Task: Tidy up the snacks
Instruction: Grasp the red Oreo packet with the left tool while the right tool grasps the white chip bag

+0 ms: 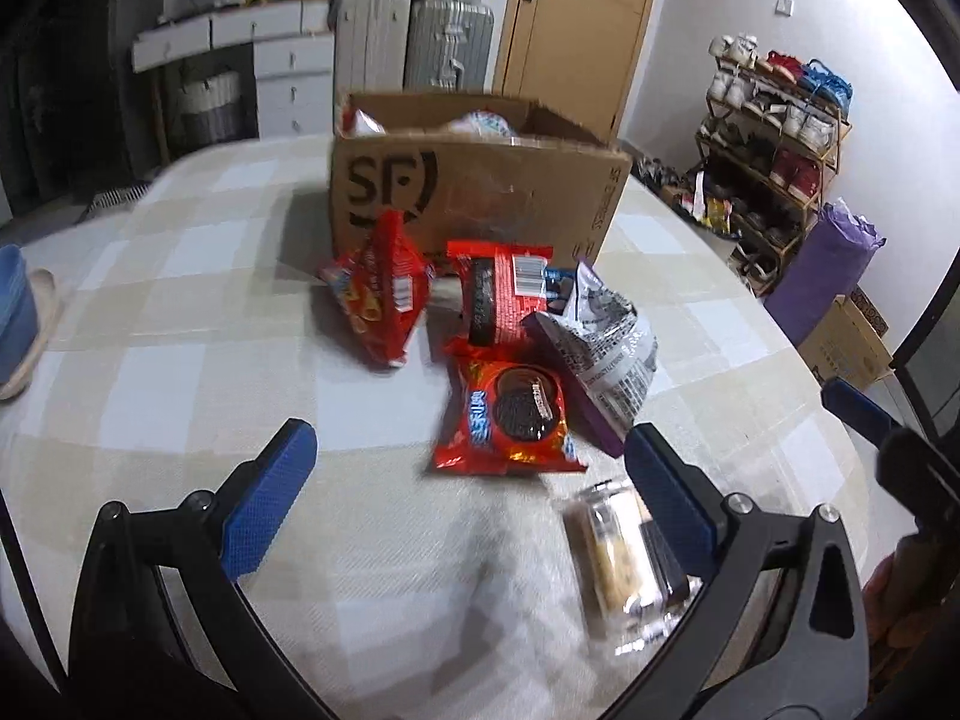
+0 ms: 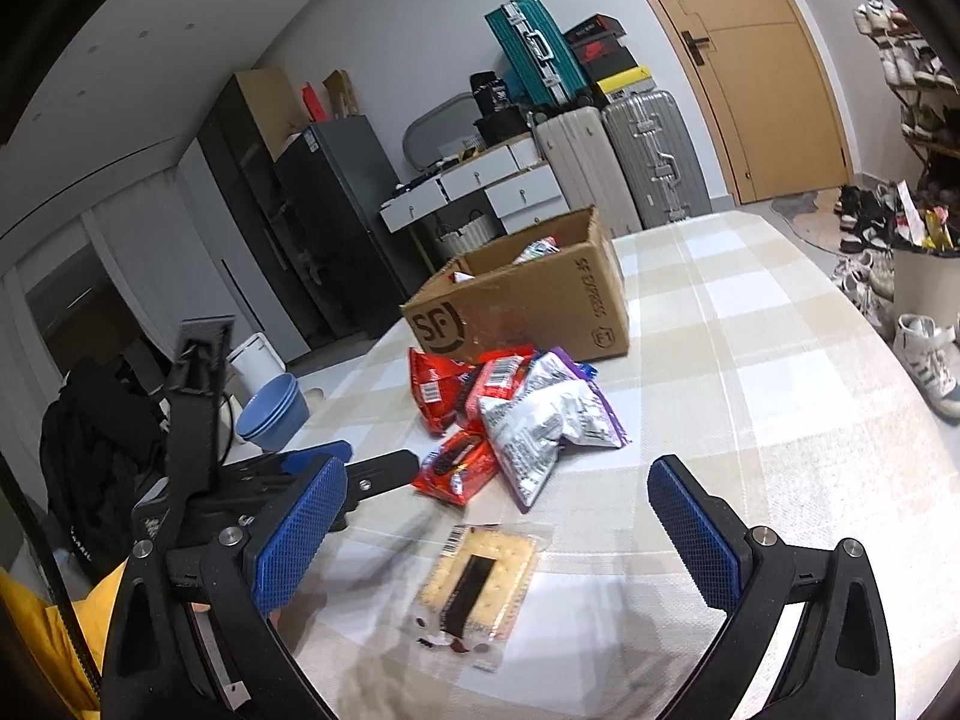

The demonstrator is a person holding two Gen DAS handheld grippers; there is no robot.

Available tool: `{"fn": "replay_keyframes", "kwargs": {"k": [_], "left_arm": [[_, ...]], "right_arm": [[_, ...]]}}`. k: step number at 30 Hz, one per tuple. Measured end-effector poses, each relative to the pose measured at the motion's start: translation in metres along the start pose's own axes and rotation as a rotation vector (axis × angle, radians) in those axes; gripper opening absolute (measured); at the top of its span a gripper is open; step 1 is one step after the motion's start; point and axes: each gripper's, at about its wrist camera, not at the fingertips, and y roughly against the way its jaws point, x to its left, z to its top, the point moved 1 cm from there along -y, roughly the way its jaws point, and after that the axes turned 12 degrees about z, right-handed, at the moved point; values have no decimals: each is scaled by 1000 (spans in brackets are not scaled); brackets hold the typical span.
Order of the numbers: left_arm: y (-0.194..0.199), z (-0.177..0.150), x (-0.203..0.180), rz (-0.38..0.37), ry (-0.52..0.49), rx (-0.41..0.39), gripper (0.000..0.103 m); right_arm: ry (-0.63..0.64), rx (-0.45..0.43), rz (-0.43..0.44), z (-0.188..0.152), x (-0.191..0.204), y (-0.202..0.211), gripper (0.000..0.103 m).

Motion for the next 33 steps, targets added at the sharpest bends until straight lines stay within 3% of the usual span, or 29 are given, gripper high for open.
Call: {"fn": "replay_keyframes", "kwargs": {"k": [3,10,15,17,18,20,22,33], "left_arm": [[-27,6,-6,-41,-2,74,102],[-68,19,-9,-22,24,120,99],[-88,23,-18,-17,-17,130,82],[-91,23,-24,-17,-40,120,70],[-92,22,-28,-21,-50,113,55],[-96,22,-33,-19,-62,102,53],[-94,20,-34,-47,-60,96,41],[-85,8,-26,-36,-59,90,40]], "right_arm": [[-19,10,-7,0,-9,-5,102],[-49,30,-18,2,-27,-16,102],[-75,43,-19,3,-35,-24,102],[-76,48,-20,3,-36,-27,102],[-75,52,-22,3,-37,-29,102],[-74,57,-23,3,-37,-30,102],[-71,60,-26,2,-36,-31,102],[-21,90,-34,14,-28,-35,102]]}}
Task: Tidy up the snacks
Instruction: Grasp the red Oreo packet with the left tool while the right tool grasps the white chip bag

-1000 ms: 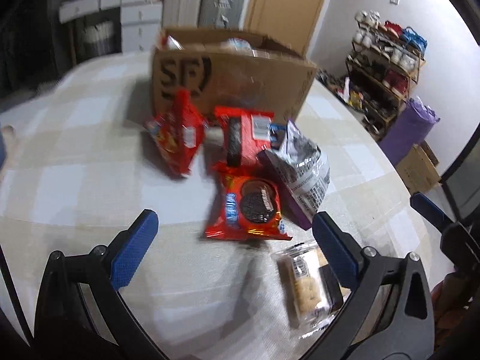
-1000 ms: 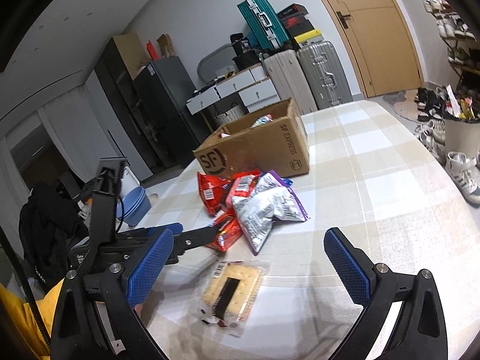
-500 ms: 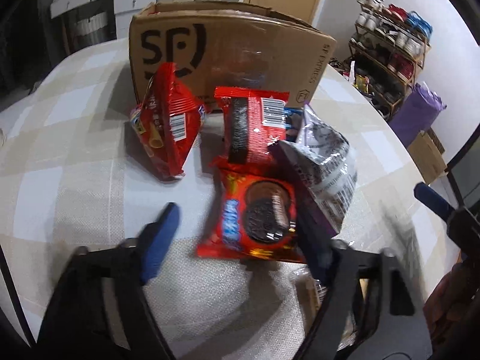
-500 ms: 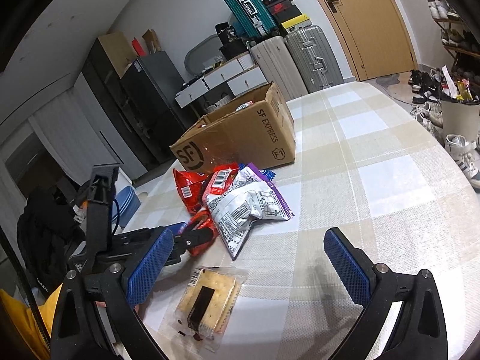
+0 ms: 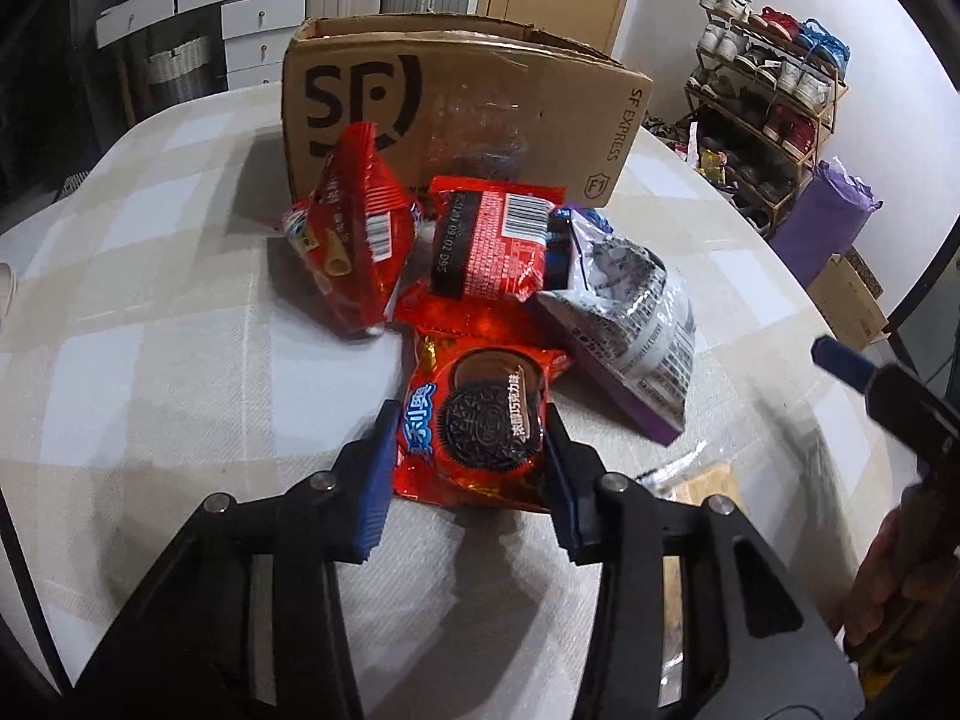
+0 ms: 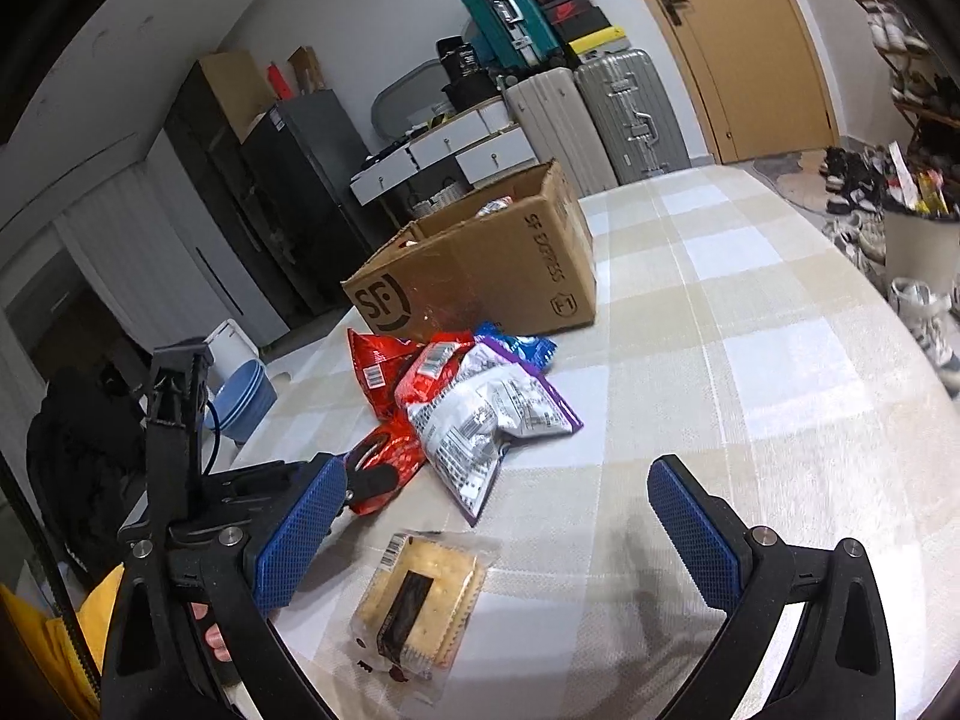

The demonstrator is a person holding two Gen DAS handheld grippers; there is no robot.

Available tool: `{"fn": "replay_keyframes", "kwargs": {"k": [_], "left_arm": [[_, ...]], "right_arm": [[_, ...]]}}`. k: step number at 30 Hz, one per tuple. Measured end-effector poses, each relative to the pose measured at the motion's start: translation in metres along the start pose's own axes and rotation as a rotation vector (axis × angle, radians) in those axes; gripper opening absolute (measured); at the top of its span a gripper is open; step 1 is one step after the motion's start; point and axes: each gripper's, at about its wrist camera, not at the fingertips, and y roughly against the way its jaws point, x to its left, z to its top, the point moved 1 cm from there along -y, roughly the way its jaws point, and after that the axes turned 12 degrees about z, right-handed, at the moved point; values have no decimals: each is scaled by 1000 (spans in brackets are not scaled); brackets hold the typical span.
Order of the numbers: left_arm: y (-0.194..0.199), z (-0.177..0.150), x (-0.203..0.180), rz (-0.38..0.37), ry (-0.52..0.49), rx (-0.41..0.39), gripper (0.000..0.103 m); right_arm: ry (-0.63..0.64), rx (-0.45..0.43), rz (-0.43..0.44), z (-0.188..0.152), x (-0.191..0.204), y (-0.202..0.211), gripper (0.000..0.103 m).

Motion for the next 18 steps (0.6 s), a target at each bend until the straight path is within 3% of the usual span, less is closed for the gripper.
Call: {"fn": "replay_keyframes", "kwargs": {"k": [5,9,14,18], "left_arm": [[5,-5,6,-6,24,-2,40],[16,-9,15,-15,27,-10,40],[25,-17,29,-17,49,-17,40],[32,-25,45,-17,73,-14,40]], "right_arm": [[68,52,28,18,7,-15,102],[117,146,82,32,13,-41,102],[229,288,67,34,22,-83,102],[278,345,30,33,18,-113,102]]}}
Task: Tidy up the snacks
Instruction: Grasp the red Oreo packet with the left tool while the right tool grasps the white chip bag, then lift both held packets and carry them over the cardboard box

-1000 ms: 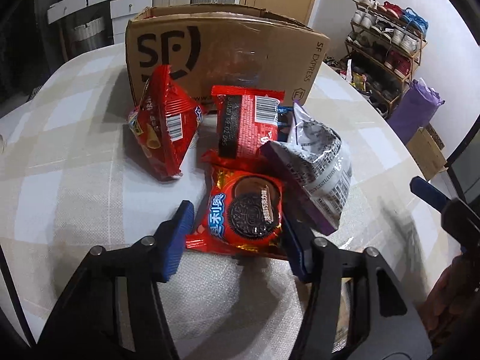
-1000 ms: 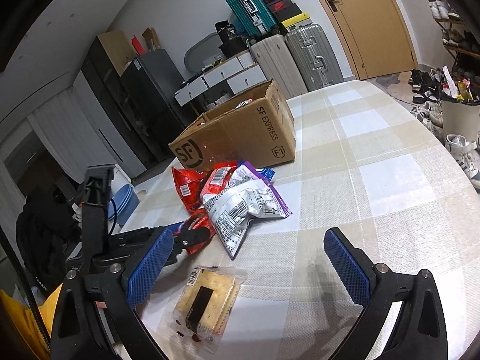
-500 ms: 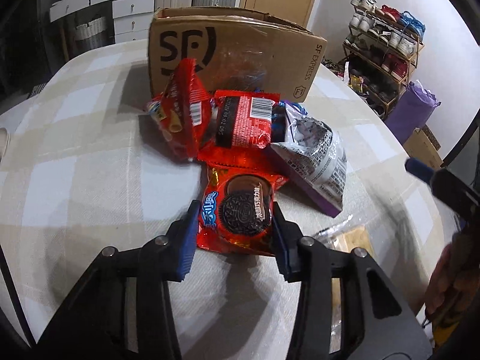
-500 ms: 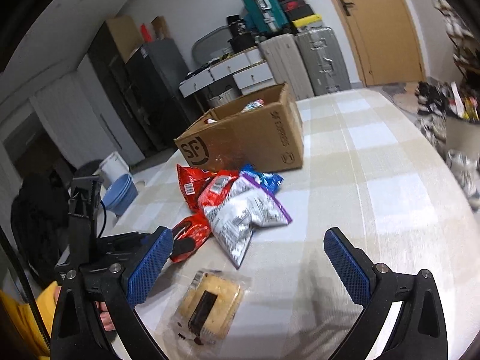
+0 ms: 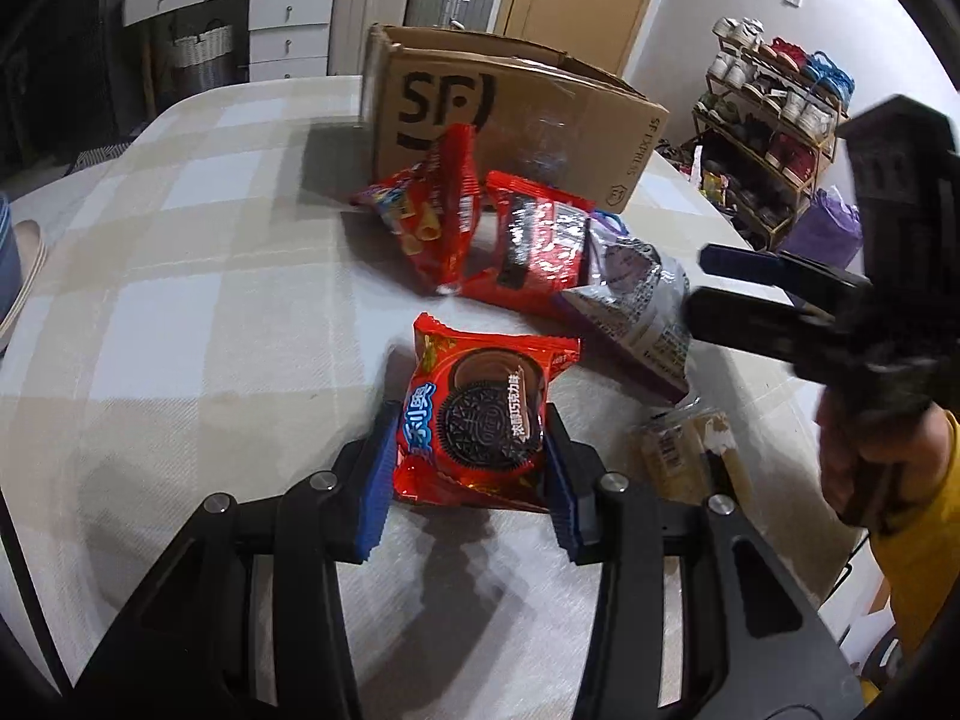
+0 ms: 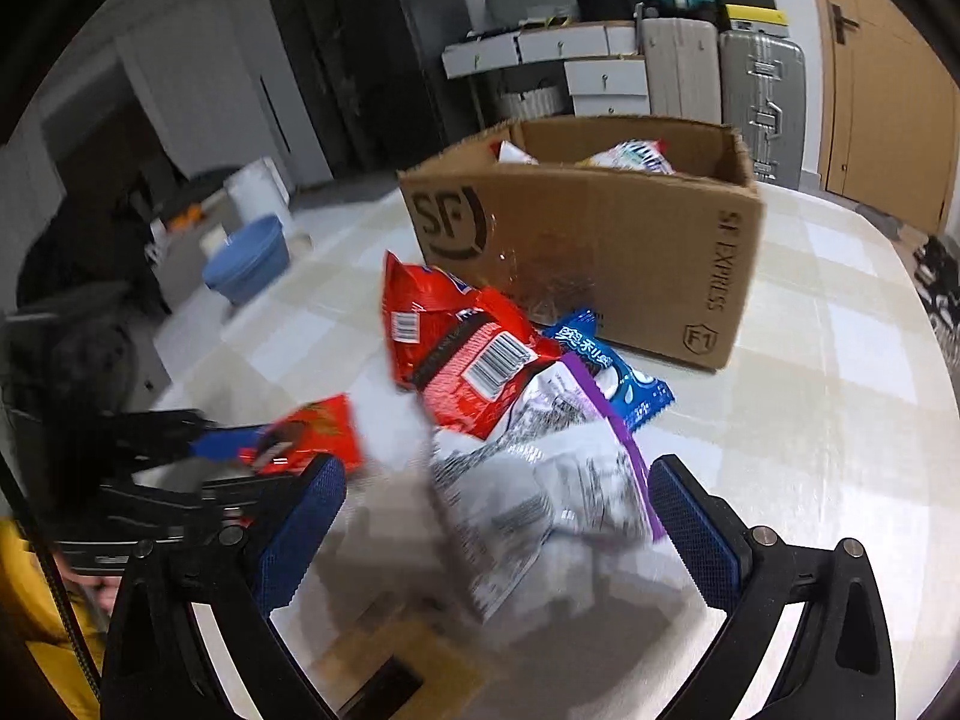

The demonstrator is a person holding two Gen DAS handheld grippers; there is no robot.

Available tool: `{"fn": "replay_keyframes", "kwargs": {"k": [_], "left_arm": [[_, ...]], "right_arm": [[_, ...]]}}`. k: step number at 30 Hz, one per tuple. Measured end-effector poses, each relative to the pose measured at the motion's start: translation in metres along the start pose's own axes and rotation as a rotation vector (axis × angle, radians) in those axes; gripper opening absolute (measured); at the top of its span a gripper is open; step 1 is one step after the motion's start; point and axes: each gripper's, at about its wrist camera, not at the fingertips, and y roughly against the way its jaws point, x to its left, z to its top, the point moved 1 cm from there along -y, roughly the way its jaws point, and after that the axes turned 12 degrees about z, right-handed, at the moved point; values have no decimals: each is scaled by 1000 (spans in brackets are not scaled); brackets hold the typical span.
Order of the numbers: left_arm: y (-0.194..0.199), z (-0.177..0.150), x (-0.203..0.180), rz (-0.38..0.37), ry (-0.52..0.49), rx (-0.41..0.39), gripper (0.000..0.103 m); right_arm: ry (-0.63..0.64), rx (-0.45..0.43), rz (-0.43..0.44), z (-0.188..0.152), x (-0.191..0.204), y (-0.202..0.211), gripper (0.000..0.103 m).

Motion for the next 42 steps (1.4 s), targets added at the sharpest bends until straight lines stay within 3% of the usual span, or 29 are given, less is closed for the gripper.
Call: {"fn": "replay_keyframes", "kwargs": {"k": [8,10,16,31,42], "left_arm": [[8,-11,22,10,36,2,40],[10,-12,22,6,39,3,40],[9,-13,17,0,35,4,40],[35,-10,8,12,15,-36,40],[93,-3,5,15,10,-135,40]], "right_arm": [[3,79,-55,-1,-8,-31,97],[-22,97,-52,-2,-13,-37,80],[-59,72,-26,-5,-19,-29,68],[-118,-78,32,-8,-9,34,66],[-114,-265,108,-7,36,114,66]]}}
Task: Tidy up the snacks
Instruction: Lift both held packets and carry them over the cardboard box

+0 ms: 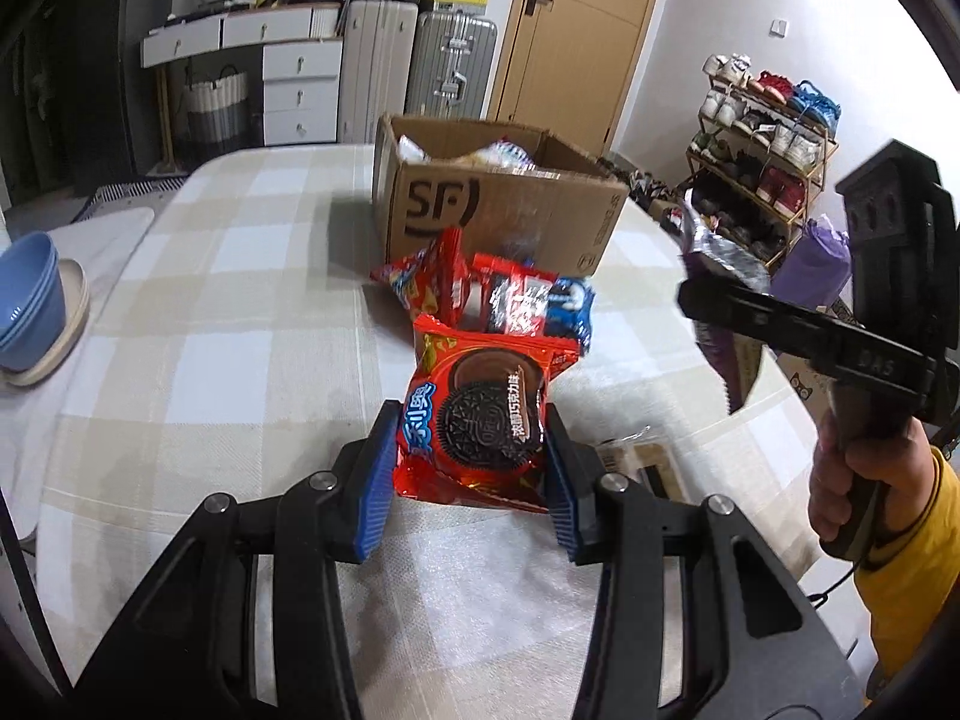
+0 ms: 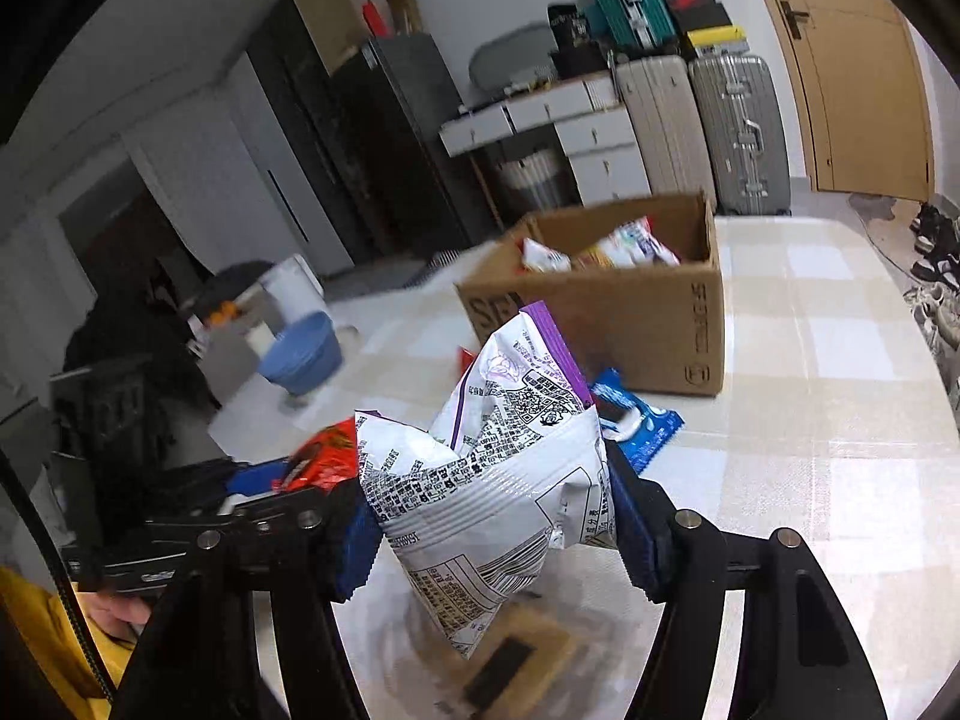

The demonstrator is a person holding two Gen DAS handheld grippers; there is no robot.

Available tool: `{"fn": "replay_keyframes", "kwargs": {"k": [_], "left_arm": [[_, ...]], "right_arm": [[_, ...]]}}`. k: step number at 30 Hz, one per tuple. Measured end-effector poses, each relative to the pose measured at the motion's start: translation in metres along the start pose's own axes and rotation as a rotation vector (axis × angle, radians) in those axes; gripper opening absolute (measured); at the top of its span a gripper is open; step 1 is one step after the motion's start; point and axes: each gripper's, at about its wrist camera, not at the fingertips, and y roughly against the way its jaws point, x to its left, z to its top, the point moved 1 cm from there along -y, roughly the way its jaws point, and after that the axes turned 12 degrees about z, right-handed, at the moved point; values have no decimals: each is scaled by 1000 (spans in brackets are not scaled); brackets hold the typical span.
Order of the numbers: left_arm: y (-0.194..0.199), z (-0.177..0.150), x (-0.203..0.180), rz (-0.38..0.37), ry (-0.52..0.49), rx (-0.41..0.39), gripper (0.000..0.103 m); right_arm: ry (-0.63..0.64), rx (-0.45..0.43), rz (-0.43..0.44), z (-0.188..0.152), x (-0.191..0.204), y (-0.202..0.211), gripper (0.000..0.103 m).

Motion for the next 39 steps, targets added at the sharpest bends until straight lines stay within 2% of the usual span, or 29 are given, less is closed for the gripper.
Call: {"fn": "replay_keyframes", "kwargs": {"k": [8,15,21,30,39], "left_arm": [[46,-1,0,-15,18,-54,40],[73,-10,-1,-31,22,-67,40],[84,-17,-3,-31,26,-65,40],[79,2,5,2,30,-74,40],[48,69,8,-7,23,-113,40]], "right_arm": [[-61,-125,37,-21,34,54,66],[-106,-130,19,-45,37,69,66],[-121,-126,11,-50,35,70,66],[-83,-161,6,-22,26,61,67],[-49,-176,4,40,8,39,67]]}}
